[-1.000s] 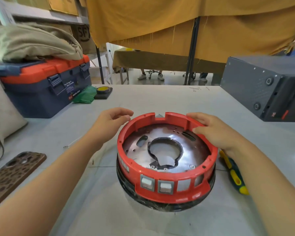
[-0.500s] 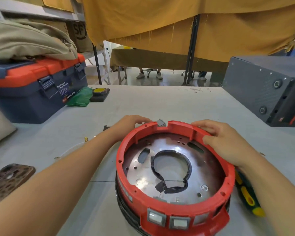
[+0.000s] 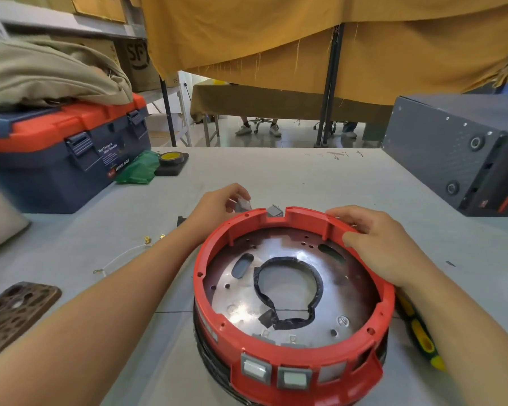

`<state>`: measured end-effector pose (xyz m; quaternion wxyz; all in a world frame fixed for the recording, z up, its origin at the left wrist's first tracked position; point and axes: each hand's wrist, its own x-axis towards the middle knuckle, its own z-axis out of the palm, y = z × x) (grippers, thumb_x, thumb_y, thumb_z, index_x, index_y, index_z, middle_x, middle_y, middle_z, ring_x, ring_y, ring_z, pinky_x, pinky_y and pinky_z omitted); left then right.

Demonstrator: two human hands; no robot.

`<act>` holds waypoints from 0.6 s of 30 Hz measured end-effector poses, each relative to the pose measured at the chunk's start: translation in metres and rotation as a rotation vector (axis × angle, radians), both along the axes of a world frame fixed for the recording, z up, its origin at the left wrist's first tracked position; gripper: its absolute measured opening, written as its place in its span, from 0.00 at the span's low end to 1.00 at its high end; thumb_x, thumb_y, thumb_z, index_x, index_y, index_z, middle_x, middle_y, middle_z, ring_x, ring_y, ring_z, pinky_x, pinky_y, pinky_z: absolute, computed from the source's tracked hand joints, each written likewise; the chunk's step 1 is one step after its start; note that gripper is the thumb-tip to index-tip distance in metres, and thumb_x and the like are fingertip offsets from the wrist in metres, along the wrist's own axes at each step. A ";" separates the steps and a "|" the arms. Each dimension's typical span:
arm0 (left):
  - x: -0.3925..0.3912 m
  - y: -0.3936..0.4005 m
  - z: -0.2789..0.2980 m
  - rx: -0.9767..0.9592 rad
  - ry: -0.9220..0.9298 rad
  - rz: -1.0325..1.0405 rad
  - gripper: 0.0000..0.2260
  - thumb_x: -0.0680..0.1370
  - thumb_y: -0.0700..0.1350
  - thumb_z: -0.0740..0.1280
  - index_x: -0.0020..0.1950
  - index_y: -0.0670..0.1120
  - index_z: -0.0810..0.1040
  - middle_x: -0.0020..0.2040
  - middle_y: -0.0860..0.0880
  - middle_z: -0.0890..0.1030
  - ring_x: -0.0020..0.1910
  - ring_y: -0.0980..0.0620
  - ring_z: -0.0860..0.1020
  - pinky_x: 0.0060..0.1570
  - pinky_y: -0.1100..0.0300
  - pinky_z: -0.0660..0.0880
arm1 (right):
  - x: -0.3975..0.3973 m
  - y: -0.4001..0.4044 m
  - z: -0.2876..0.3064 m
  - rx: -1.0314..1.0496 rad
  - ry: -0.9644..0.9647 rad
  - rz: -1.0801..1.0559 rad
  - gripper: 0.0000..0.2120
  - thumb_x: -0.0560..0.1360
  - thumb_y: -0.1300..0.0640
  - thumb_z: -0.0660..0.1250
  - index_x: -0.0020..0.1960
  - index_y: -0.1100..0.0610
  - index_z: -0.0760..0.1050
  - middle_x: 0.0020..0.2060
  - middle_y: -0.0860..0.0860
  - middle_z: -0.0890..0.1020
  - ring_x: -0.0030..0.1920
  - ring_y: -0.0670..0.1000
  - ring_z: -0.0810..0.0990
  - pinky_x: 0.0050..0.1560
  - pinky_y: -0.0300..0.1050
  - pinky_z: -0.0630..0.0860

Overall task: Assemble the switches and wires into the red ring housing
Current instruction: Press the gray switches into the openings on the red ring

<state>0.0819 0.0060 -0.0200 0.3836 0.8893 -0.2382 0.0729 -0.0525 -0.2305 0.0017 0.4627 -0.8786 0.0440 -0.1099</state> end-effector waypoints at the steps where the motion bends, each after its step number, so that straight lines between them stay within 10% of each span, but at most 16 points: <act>1: -0.002 0.002 0.004 -0.044 0.010 0.016 0.12 0.71 0.40 0.72 0.53 0.48 0.75 0.47 0.52 0.79 0.43 0.54 0.78 0.45 0.69 0.74 | 0.000 0.001 0.000 -0.004 -0.006 -0.018 0.20 0.70 0.67 0.61 0.54 0.47 0.80 0.48 0.45 0.83 0.49 0.45 0.80 0.49 0.38 0.75; 9: -0.036 0.022 0.039 -0.292 -0.002 0.051 0.19 0.70 0.37 0.74 0.57 0.50 0.73 0.50 0.54 0.79 0.49 0.56 0.80 0.54 0.63 0.77 | 0.000 0.002 -0.005 -0.009 -0.057 -0.123 0.10 0.70 0.67 0.66 0.38 0.51 0.74 0.36 0.48 0.79 0.35 0.46 0.76 0.30 0.34 0.68; 18: -0.097 0.019 0.057 -0.252 -0.056 -0.120 0.17 0.70 0.36 0.73 0.54 0.51 0.75 0.51 0.56 0.80 0.50 0.61 0.78 0.55 0.69 0.73 | -0.010 0.010 0.002 0.170 0.020 0.000 0.09 0.75 0.61 0.65 0.49 0.50 0.81 0.47 0.48 0.82 0.49 0.48 0.80 0.52 0.43 0.75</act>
